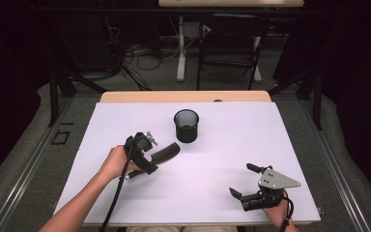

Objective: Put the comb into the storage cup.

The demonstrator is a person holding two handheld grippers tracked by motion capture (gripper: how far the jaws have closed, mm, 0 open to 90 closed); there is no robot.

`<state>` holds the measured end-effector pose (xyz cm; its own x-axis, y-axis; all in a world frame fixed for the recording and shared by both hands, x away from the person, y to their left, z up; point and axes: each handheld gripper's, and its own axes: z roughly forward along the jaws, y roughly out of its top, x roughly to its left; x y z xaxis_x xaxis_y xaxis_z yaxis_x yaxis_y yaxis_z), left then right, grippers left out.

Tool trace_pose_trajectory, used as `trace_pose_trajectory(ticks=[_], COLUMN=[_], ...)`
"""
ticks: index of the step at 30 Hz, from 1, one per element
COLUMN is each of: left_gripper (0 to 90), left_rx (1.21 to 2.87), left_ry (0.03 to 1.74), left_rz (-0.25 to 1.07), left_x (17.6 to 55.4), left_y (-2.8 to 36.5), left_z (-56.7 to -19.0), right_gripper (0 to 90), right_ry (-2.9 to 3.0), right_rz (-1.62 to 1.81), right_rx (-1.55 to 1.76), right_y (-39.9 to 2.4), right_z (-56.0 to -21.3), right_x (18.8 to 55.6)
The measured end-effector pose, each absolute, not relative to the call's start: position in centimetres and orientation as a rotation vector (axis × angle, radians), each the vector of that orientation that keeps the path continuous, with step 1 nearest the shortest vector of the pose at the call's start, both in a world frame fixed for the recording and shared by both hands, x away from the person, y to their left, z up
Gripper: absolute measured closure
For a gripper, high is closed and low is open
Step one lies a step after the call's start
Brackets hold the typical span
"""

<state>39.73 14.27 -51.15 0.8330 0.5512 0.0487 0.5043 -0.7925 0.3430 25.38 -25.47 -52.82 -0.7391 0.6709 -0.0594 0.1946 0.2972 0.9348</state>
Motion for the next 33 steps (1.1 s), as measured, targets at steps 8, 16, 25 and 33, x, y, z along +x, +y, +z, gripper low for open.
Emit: trace_pose_trajectory(ticks=[8, 16, 25, 33], left_gripper=[25.8, 45.9, 58.9, 63.9], left_rx=[2.742, 2.810, 2.848, 2.867], left_ry=[0.798, 0.832, 0.840, 0.842], left_rz=[0.181, 0.109, 0.057, 0.029], left_x=[39.8, 40.1, 40.8, 41.2], left_y=[14.0, 13.9, 13.6, 13.0], left_z=[-51.3, -51.9, -52.2, -52.3], right_gripper=[0.7, 0.7, 0.7, 0.7], right_ry=[2.129, 2.134, 2.145, 2.142], right_rz=[1.435, 1.441, 1.433, 1.438], right_rx=[0.775, 0.780, 0.775, 0.771], right_y=[-25.5, -25.5, -25.5, -25.5], right_z=[-52.8, -52.9, -52.9, -52.9], right_x=[25.5, 25.6, 25.6, 25.6])
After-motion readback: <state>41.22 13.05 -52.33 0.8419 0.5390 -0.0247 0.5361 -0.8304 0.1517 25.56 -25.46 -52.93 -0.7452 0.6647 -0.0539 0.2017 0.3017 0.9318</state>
